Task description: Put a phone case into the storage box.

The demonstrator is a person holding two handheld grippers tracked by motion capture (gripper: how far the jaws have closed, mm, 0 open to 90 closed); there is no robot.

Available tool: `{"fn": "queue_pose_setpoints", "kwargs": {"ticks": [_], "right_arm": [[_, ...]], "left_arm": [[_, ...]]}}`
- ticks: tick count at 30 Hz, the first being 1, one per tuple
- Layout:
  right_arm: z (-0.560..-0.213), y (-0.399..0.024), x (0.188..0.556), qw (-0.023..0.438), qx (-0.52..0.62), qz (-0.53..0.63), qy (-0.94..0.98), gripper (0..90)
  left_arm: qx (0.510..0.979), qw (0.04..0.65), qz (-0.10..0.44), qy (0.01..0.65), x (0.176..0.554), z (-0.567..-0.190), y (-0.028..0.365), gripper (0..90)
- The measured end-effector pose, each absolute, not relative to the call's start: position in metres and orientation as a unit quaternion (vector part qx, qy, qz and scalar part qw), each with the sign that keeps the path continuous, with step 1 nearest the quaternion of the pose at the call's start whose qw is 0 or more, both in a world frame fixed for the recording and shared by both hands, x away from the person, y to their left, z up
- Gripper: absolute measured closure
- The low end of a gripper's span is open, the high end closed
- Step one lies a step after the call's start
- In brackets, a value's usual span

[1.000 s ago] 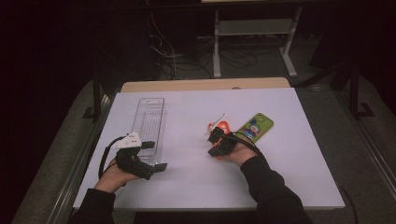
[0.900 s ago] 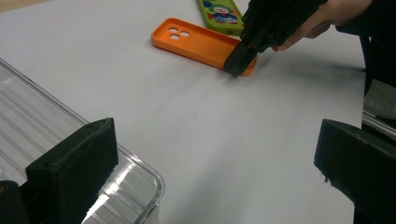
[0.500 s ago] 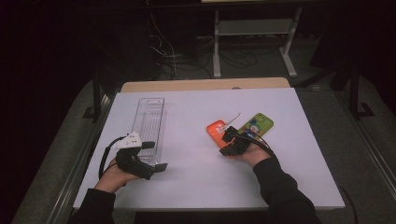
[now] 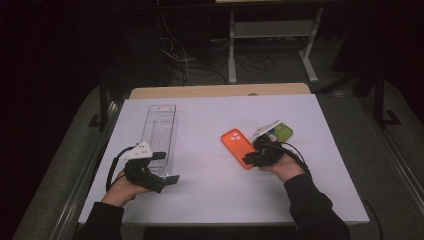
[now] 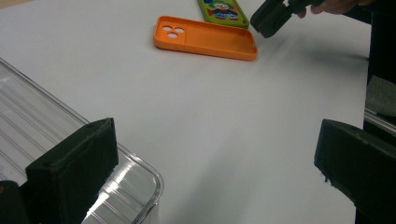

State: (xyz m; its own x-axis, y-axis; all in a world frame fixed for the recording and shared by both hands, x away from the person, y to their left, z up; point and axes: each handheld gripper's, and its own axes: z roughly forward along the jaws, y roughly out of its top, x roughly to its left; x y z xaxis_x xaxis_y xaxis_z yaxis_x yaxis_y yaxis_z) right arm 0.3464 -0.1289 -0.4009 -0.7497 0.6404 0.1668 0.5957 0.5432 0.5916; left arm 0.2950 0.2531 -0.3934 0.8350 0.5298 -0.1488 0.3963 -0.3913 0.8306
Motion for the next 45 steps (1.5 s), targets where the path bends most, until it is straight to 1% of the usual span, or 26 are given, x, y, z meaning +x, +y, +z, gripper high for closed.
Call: {"fn": "queue_pose_setpoints", "kwargs": {"ticks": [1,2,3,5,8,9,10,14,16,17,18,24,29,37,45], "right_arm": [[-0.401,-0.138,0.342,0.041,0.360,0.326,0.873,63.6],[-0.401,-0.138,0.342,0.041,0.360,0.326,0.873,63.6],[-0.402,-0.142,0.340,0.042,0.364,0.330,0.870,58.0],[-0.404,-0.151,0.335,0.047,0.373,0.336,0.864,49.6],[-0.405,-0.162,0.326,0.055,0.380,0.346,0.856,35.0],[-0.407,-0.169,0.320,0.065,0.380,0.357,0.851,26.6],[-0.407,-0.169,0.320,0.065,0.380,0.357,0.851,26.6],[-0.415,-0.178,0.306,0.083,0.375,0.369,0.846,13.2],[-0.420,-0.181,0.300,0.086,0.368,0.370,0.849,10.6],[-0.422,-0.181,0.297,0.090,0.366,0.370,0.849,7.1],[-0.426,-0.183,0.294,0.087,0.363,0.376,0.848,1.0],[-0.434,-0.185,0.286,0.069,0.354,0.384,0.850,0.0],[-0.436,-0.185,0.288,0.070,0.354,0.379,0.852,0.0],[-0.429,-0.185,0.290,0.074,0.362,0.377,0.849,0.0],[-0.419,-0.182,0.295,0.042,0.382,0.358,0.851,0.0]], "left_arm": [[0.831,0.476,0.070,0.279,0.295,-0.393,0.253,0.0],[0.831,0.476,0.070,0.279,0.295,-0.393,0.253,0.0],[0.831,0.476,0.070,0.279,0.295,-0.394,0.253,0.0],[0.832,0.476,0.069,0.278,0.295,-0.394,0.252,0.0],[0.832,0.475,0.071,0.278,0.295,-0.394,0.253,0.0],[0.832,0.475,0.071,0.278,0.295,-0.394,0.253,0.0],[0.831,0.475,0.071,0.279,0.295,-0.393,0.253,0.0],[0.833,0.474,0.072,0.277,0.295,-0.393,0.254,0.0],[0.832,0.475,0.071,0.278,0.295,-0.393,0.253,0.0],[0.832,0.475,0.070,0.278,0.295,-0.394,0.253,0.0],[0.832,0.475,0.070,0.278,0.295,-0.394,0.253,0.0],[0.834,0.473,0.068,0.276,0.296,-0.395,0.253,0.0],[0.834,0.475,0.069,0.272,0.296,-0.395,0.254,0.0],[0.835,0.474,0.071,0.270,0.297,-0.397,0.253,0.0],[0.834,0.474,0.073,0.272,0.297,-0.397,0.253,0.0]]}}
